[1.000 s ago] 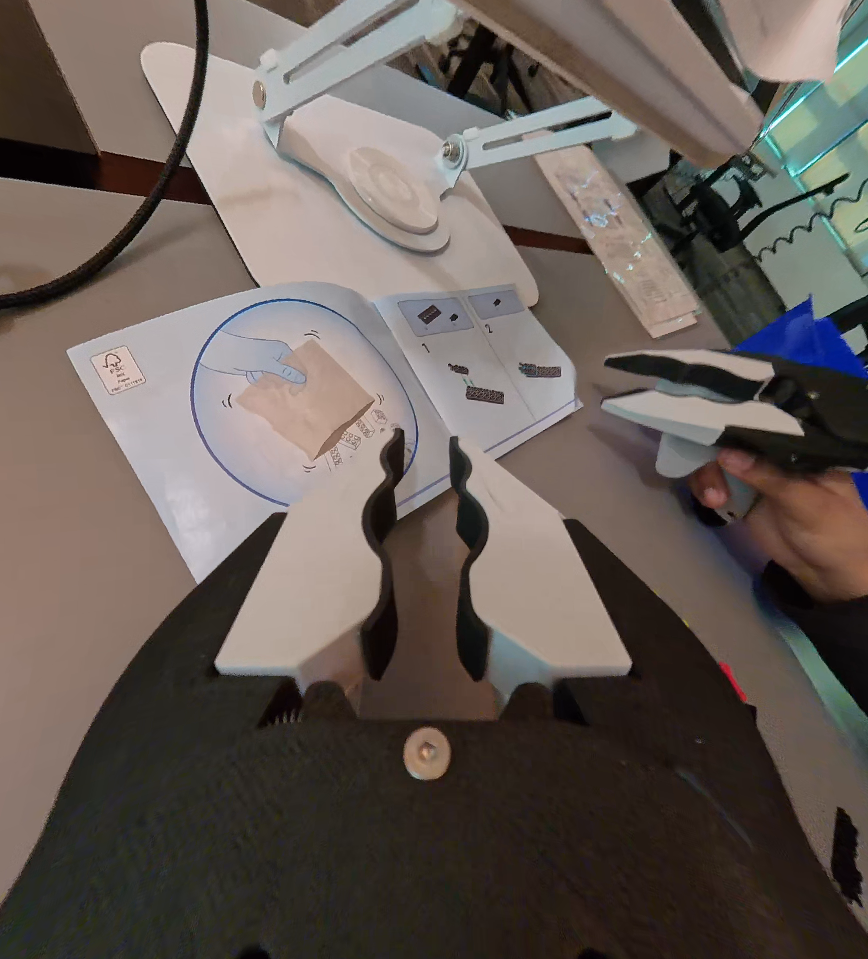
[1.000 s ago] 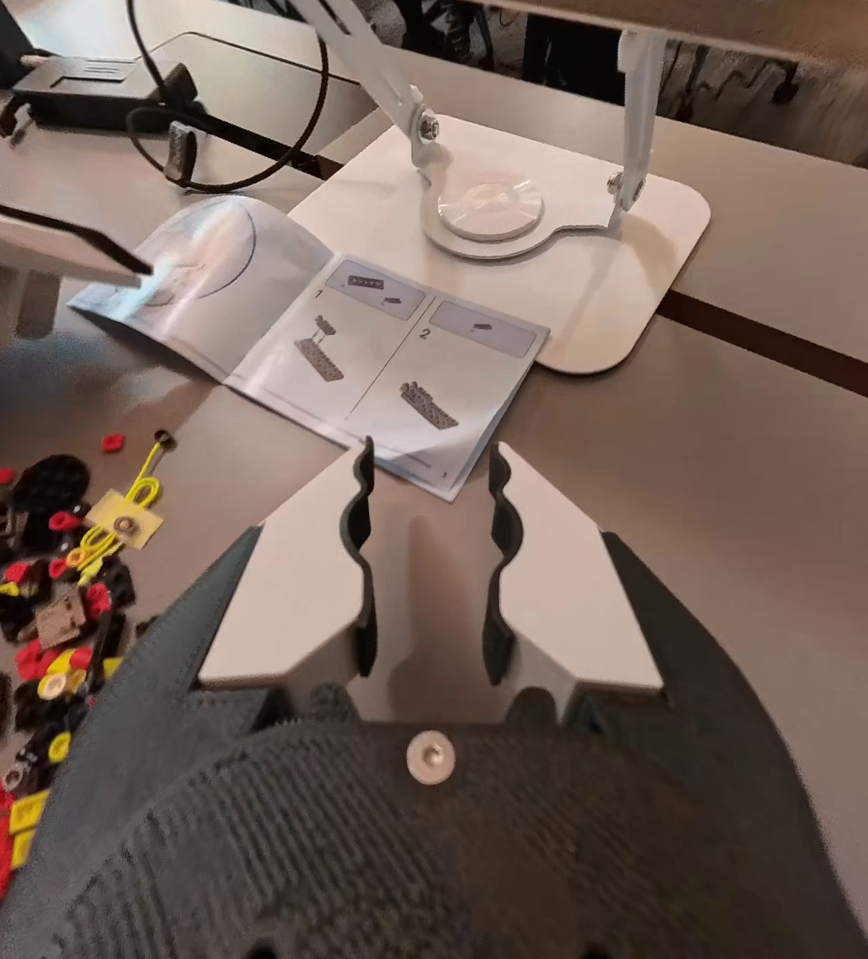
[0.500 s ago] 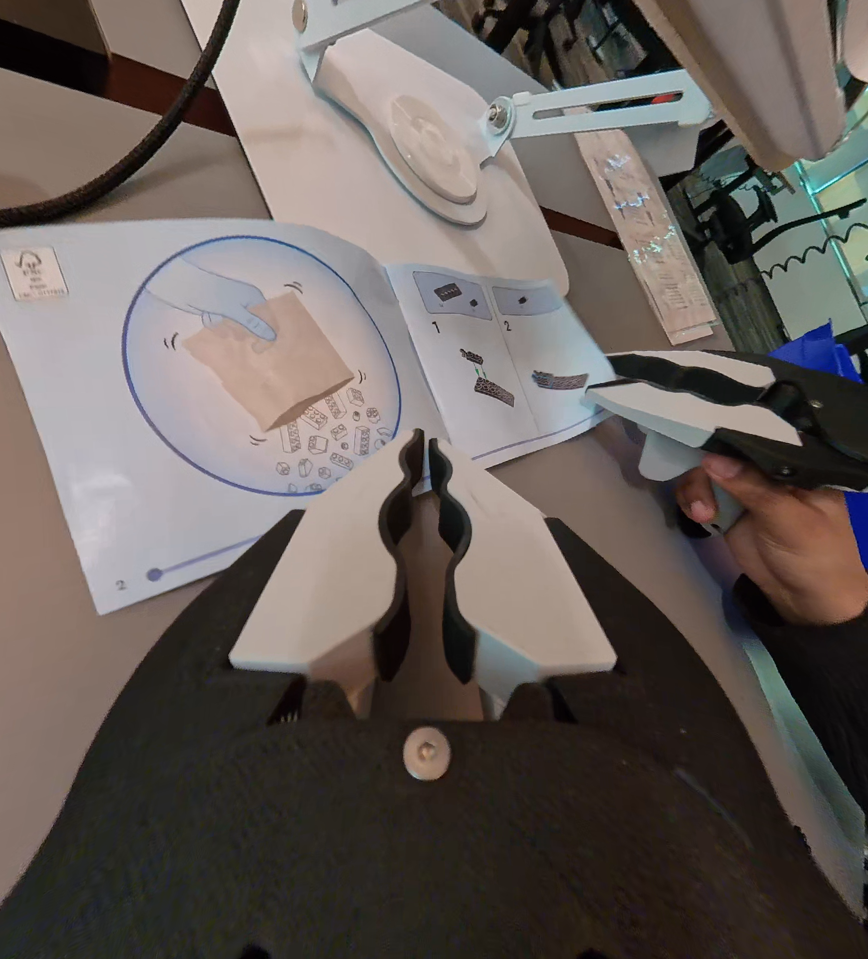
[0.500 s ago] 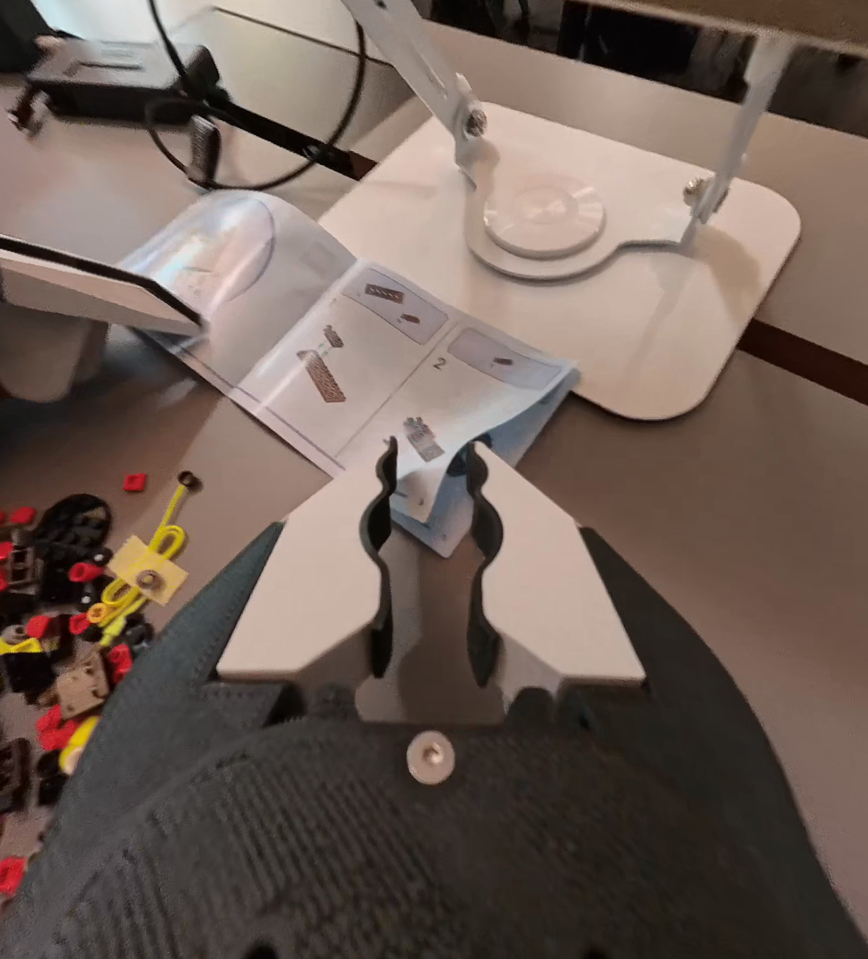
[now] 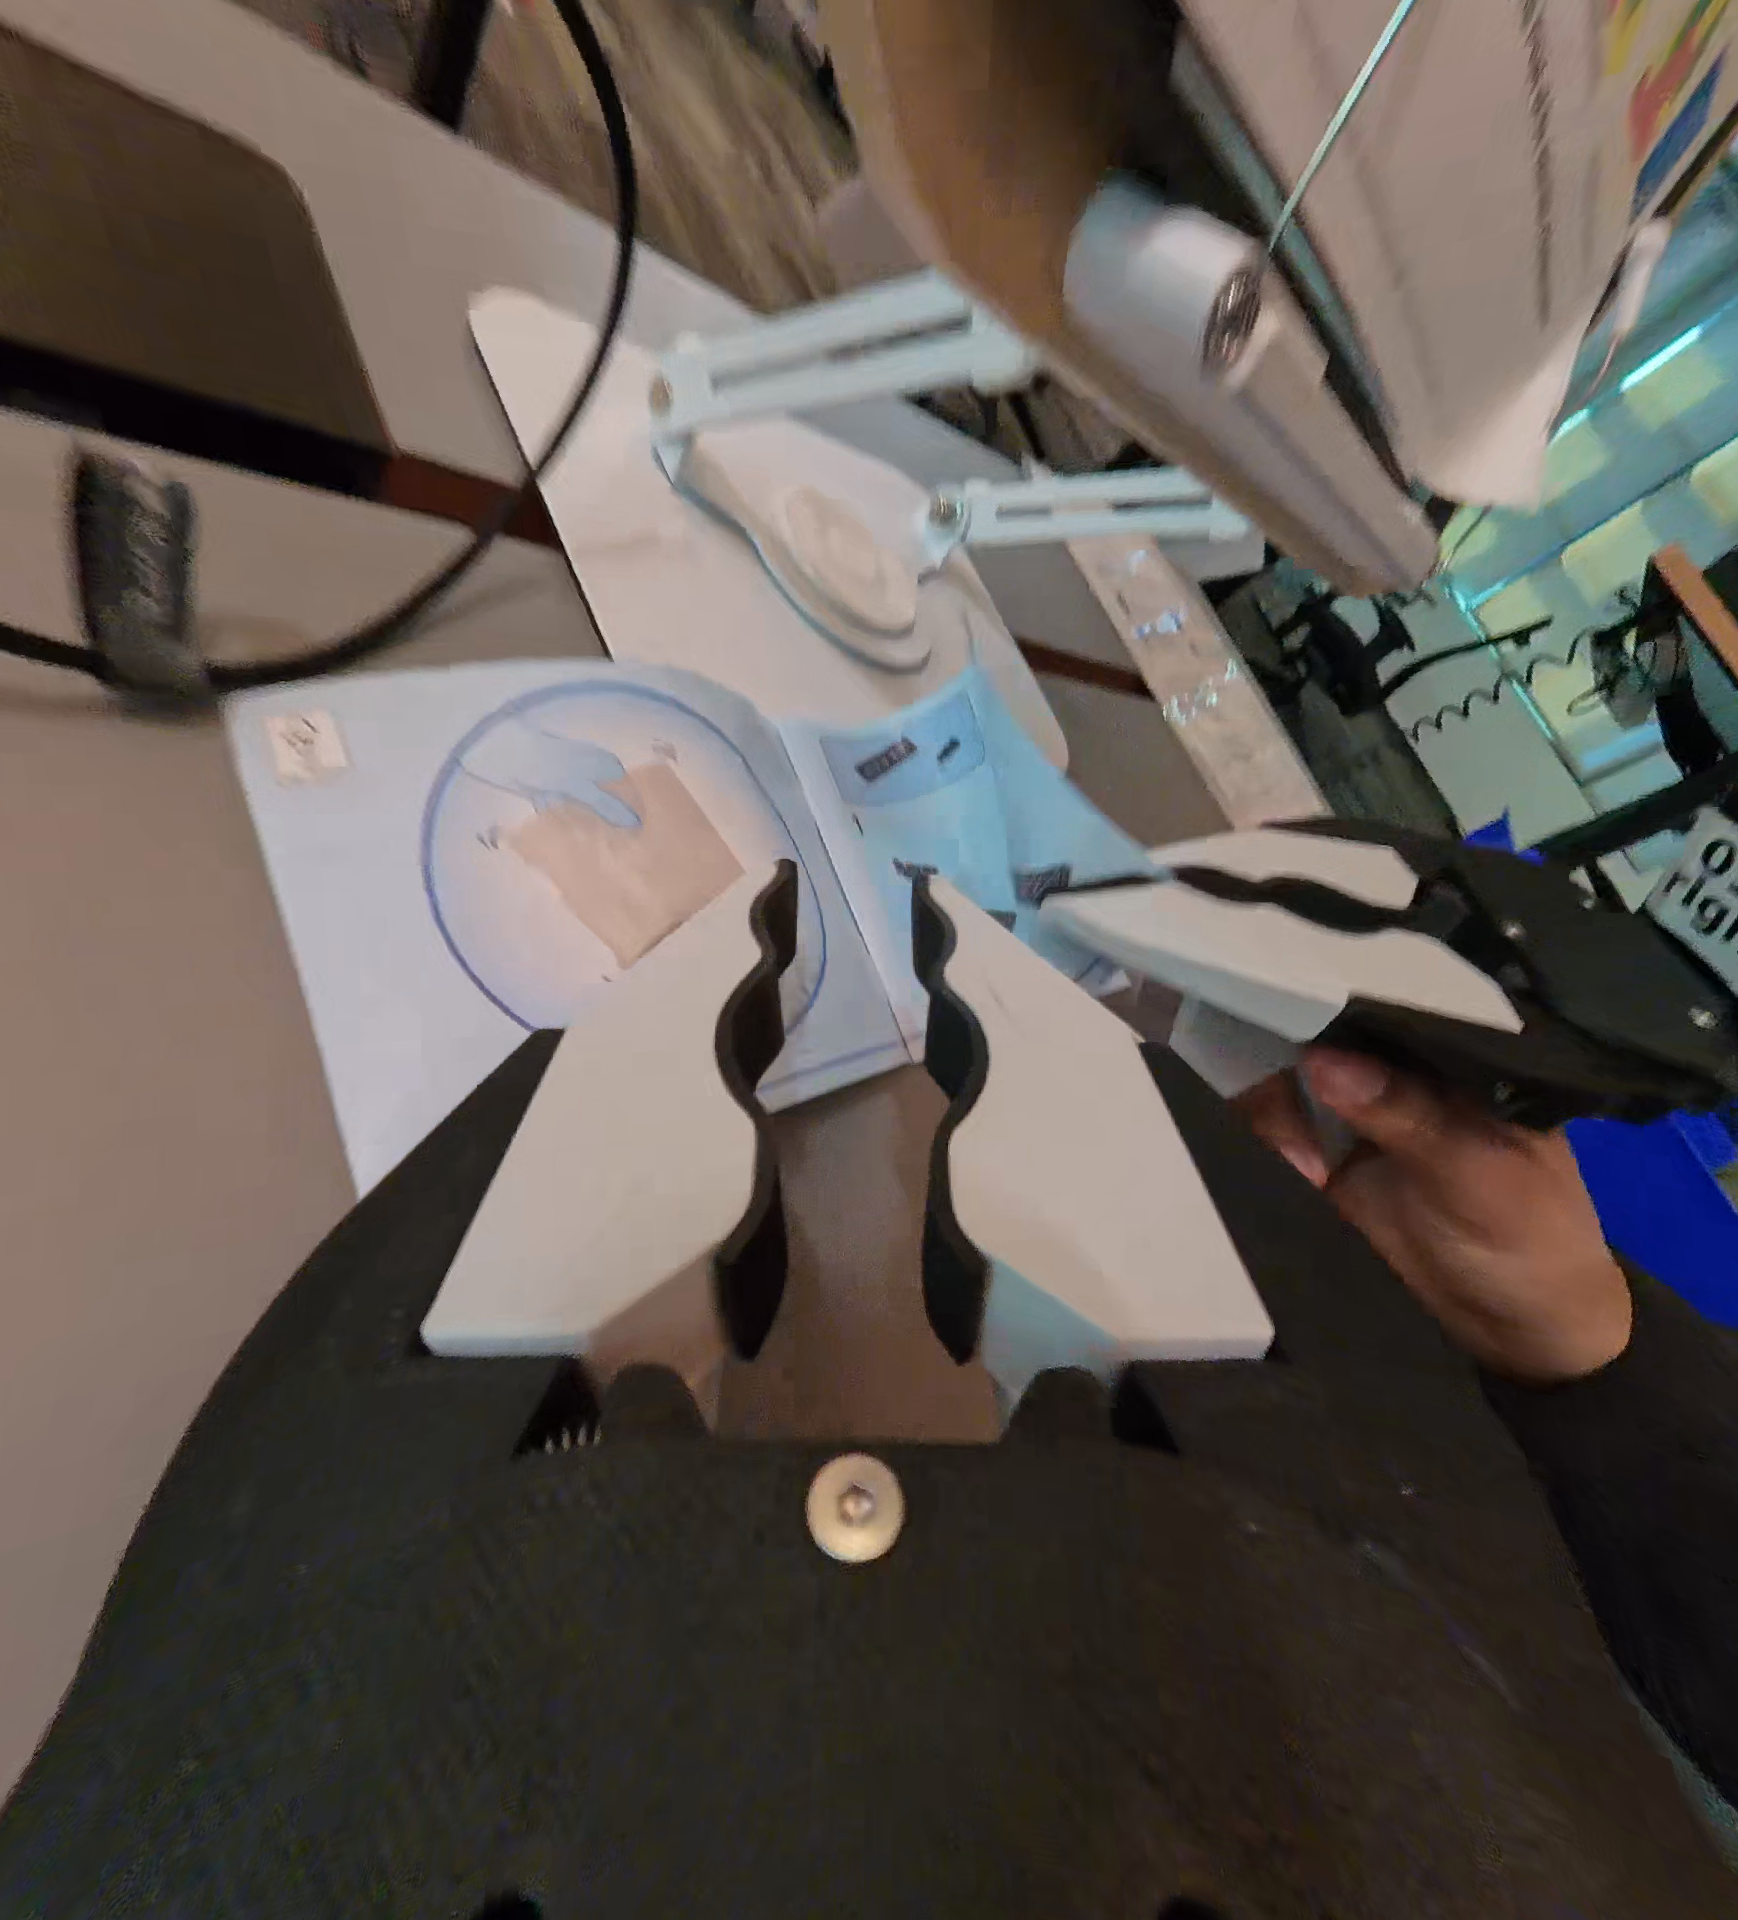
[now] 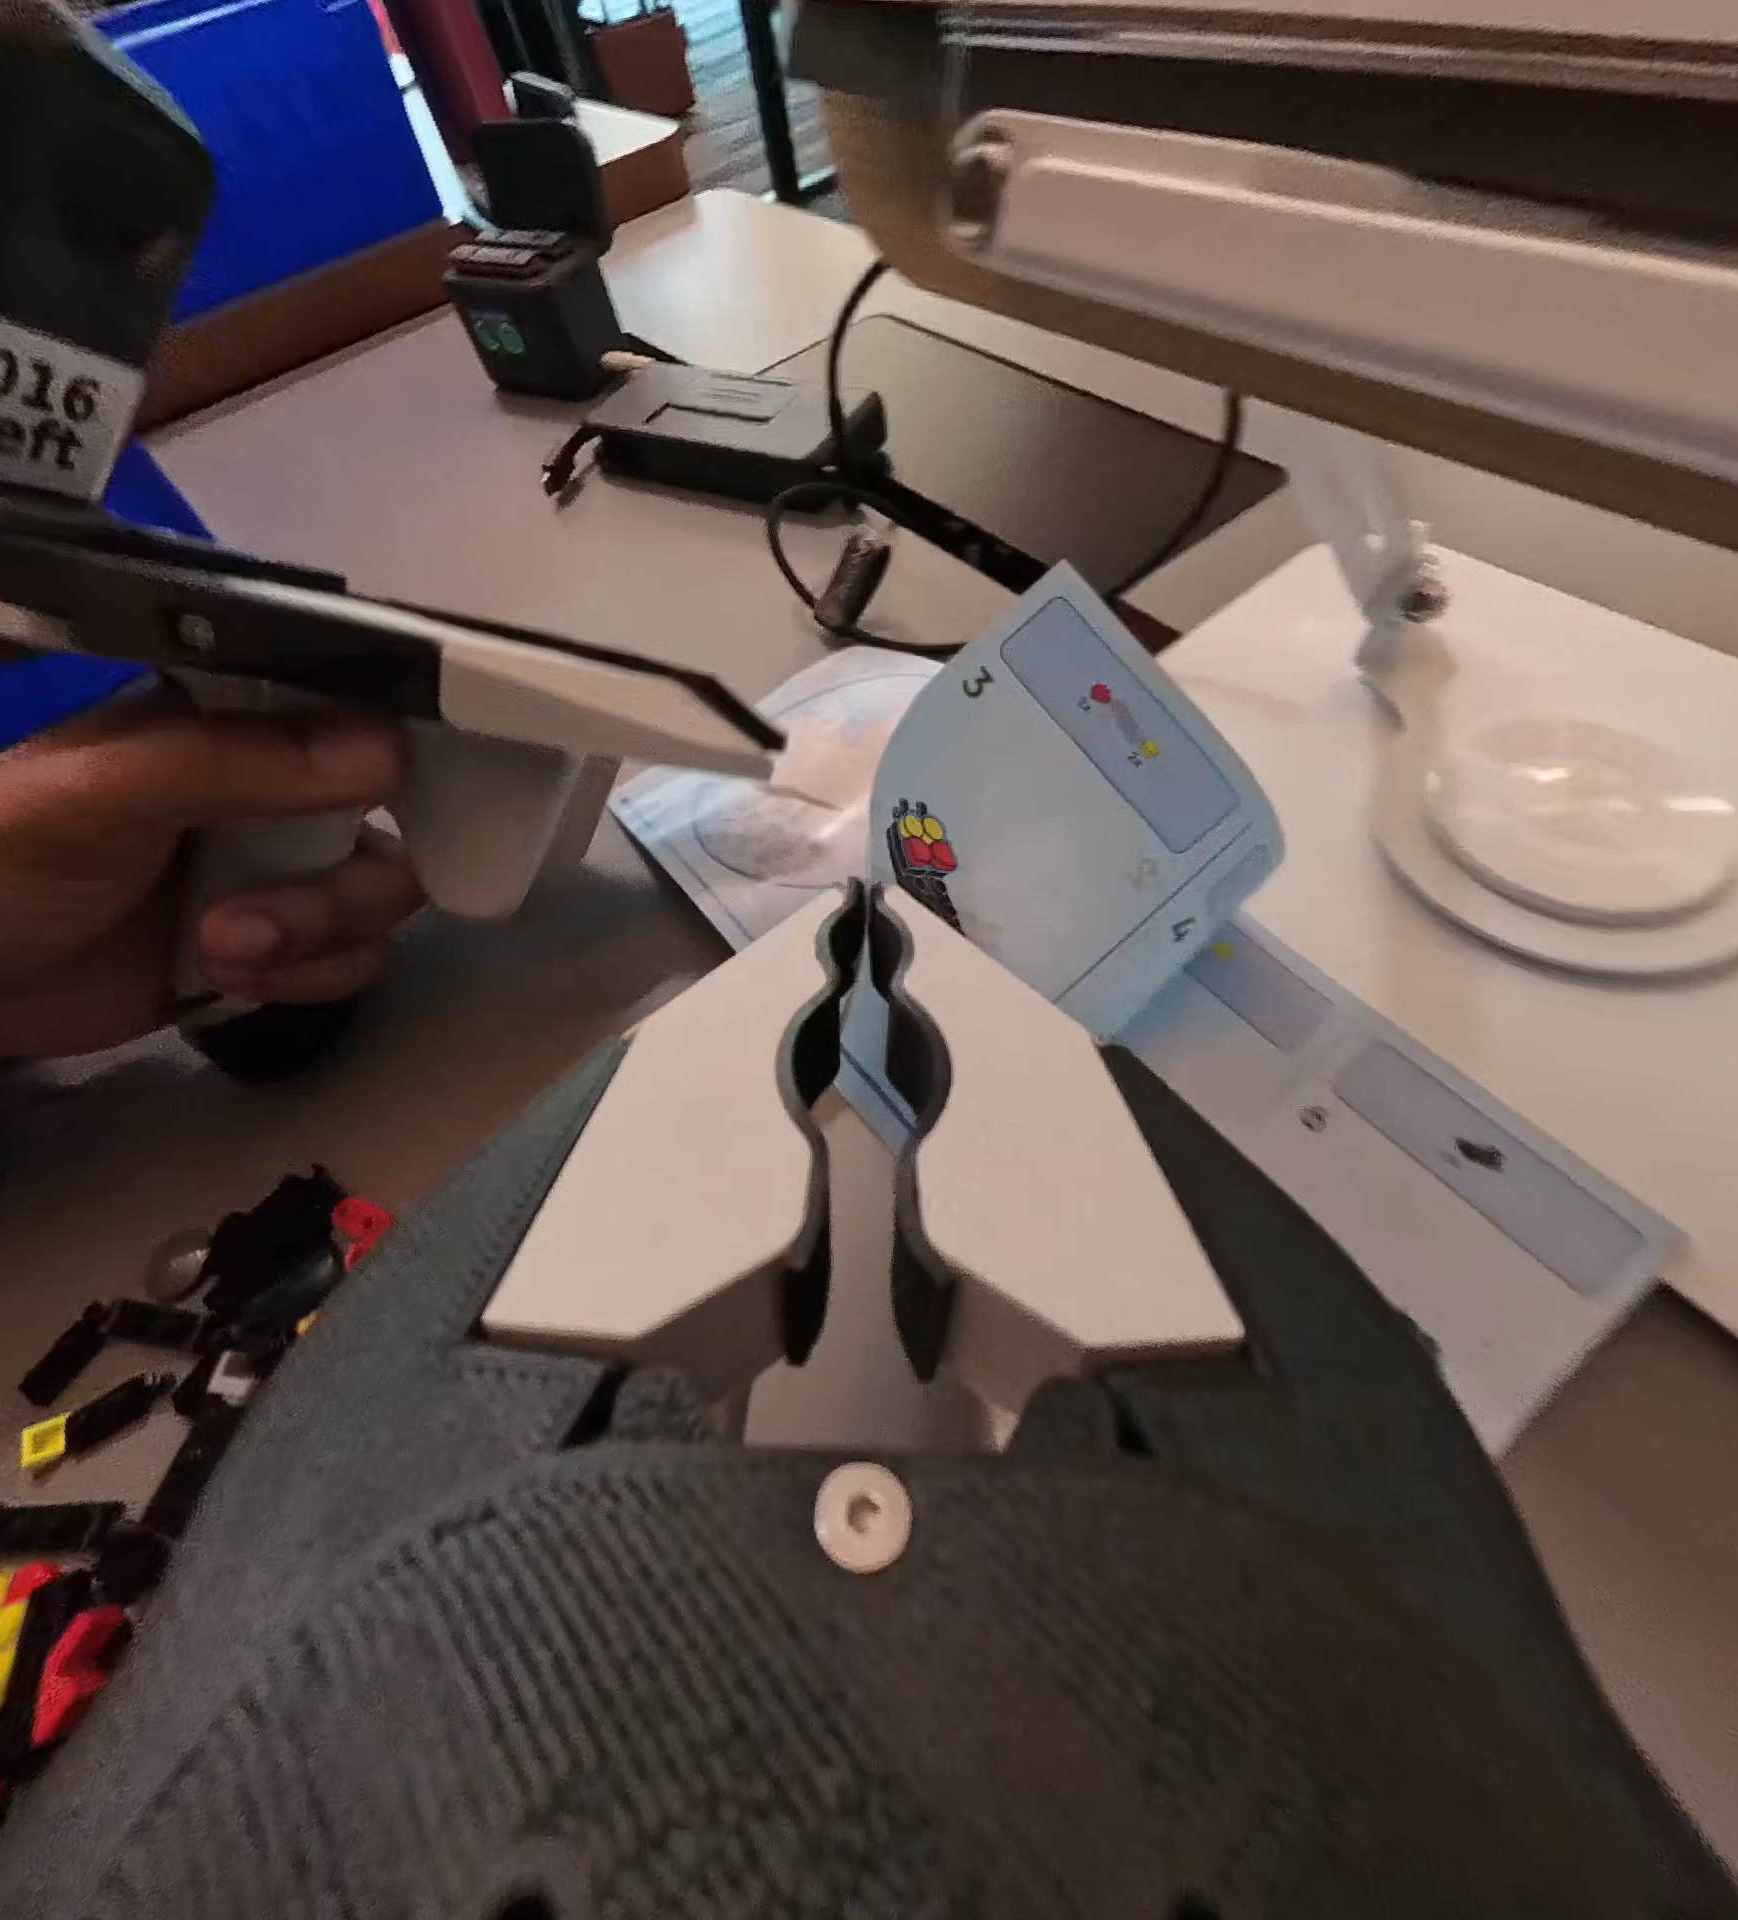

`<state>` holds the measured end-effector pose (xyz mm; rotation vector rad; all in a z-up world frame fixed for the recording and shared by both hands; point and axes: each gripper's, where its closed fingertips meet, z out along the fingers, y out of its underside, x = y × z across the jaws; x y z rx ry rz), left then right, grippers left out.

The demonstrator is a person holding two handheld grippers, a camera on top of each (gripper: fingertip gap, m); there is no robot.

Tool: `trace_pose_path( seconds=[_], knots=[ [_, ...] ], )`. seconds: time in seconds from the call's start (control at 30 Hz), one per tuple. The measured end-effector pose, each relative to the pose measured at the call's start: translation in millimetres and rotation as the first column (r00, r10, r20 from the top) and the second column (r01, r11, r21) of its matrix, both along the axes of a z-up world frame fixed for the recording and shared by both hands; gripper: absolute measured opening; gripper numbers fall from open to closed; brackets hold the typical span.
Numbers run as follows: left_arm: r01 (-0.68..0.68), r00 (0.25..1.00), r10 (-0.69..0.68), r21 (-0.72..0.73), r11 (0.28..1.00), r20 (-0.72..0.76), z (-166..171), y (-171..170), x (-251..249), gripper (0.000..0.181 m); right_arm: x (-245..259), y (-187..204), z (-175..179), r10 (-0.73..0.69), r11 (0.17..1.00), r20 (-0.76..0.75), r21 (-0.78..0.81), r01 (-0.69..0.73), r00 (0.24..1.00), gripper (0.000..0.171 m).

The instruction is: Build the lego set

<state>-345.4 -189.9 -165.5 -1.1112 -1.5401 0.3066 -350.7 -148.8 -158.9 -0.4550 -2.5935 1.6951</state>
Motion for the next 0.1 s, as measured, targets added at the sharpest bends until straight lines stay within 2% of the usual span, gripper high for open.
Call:
trace_pose_path(
  seconds=[0.03, 0.1],
  knots=[
    [-0.021, 1.0, 0.021, -0.002, 1.0, -0.017, 5, -8, 0, 0.022, 4, -8, -2, 0.019, 1.0, -0.007, 0.016, -0.019, 1.0, 0.001],
    [-0.022, 1.0, 0.022, 0.018, 1.0, -0.021, 7, -17, 1, 0.024, 11, -21, -6, 0.05, 0.998, -0.037, 0.048, -0.049, 0.998, 0.0]
  ],
)
